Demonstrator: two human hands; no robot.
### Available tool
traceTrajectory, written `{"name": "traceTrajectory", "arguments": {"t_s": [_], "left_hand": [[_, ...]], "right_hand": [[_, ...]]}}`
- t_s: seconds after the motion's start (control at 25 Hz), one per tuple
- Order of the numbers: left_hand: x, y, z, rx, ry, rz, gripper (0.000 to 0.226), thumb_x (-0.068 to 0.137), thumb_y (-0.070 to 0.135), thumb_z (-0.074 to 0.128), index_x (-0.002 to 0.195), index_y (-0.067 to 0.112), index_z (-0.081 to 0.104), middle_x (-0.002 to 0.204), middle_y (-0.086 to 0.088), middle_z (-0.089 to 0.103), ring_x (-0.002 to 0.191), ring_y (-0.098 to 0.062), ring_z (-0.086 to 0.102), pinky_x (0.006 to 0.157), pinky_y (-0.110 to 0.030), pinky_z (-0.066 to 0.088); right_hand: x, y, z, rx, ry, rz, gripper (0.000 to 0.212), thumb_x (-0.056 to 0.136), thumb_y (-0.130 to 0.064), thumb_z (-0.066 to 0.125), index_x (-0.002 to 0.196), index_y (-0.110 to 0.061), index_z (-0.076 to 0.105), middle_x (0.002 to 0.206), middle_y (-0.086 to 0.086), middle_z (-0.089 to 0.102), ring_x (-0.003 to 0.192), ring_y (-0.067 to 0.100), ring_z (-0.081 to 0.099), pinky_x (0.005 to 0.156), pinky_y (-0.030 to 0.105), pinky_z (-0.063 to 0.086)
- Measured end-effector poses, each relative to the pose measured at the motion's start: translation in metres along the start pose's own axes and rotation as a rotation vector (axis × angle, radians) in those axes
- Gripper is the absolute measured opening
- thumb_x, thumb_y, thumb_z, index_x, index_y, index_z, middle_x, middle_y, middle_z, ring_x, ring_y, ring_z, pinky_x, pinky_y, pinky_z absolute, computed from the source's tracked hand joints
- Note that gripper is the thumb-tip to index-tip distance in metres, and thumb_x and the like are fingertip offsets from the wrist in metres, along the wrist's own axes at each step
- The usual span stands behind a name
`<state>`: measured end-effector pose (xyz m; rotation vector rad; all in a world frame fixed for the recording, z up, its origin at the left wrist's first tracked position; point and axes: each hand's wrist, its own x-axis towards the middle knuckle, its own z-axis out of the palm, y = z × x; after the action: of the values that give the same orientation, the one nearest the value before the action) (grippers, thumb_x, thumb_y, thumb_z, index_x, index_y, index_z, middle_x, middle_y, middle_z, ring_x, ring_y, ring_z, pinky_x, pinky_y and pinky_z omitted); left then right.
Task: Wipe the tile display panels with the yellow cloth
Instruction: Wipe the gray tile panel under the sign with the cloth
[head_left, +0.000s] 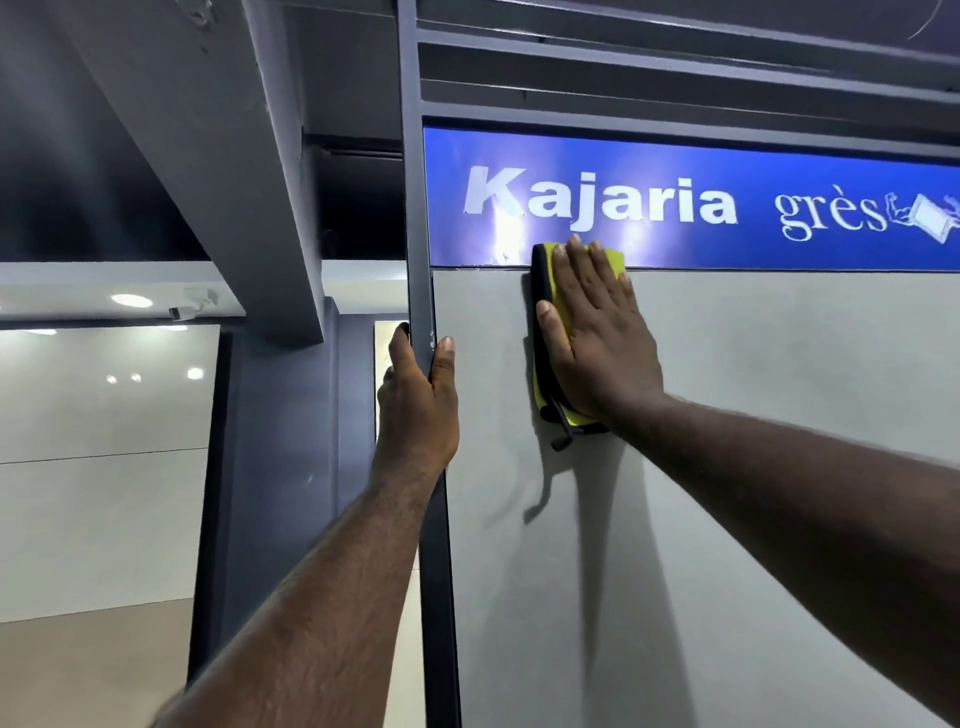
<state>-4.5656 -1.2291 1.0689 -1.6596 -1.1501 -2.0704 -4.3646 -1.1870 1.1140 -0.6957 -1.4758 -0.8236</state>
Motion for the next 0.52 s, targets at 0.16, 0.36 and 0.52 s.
{"name": "traceTrajectory", "arguments": {"t_s": [0.16,0.36,0.52], "left_hand": [[-0.002,0.001,0.0,-0.022,0.005,0.001,0.062,0.113,0.056,0.04,0.166,0.024,0.034,0.144,-0.009,0.063,0.137,-0.033,0.05,0.103,-0.04,0.044],[-0.003,0.003,0.0,-0.017,0.01,-0.004,0.061,0.114,0.053,0.04,0.167,0.024,0.032,0.145,-0.009,0.062,0.135,-0.031,0.049,0.095,-0.03,0.035],[-0.003,0.002,0.0,-0.023,0.016,-0.009,0.058,0.114,0.052,0.041,0.163,0.022,0.037,0.136,-0.009,0.066,0.129,-0.029,0.052,0.089,-0.028,0.035]], "right_hand": [[-0.008,0.011,0.0,-0.058,-0.014,-0.08,0.068,0.11,-0.053,0.028,0.171,-0.025,0.014,0.178,-0.007,0.007,0.164,0.01,-0.001,0.134,0.04,0.007],[-0.016,0.026,-0.004,-0.072,-0.026,-0.098,0.072,0.108,-0.054,0.035,0.17,-0.023,0.017,0.178,-0.007,0.008,0.164,0.01,0.0,0.133,0.033,0.0],[-0.015,0.035,-0.009,-0.036,0.02,0.086,0.071,0.108,-0.052,0.034,0.171,-0.022,0.016,0.178,-0.006,0.008,0.164,0.012,0.0,0.134,0.038,0.002]]}}
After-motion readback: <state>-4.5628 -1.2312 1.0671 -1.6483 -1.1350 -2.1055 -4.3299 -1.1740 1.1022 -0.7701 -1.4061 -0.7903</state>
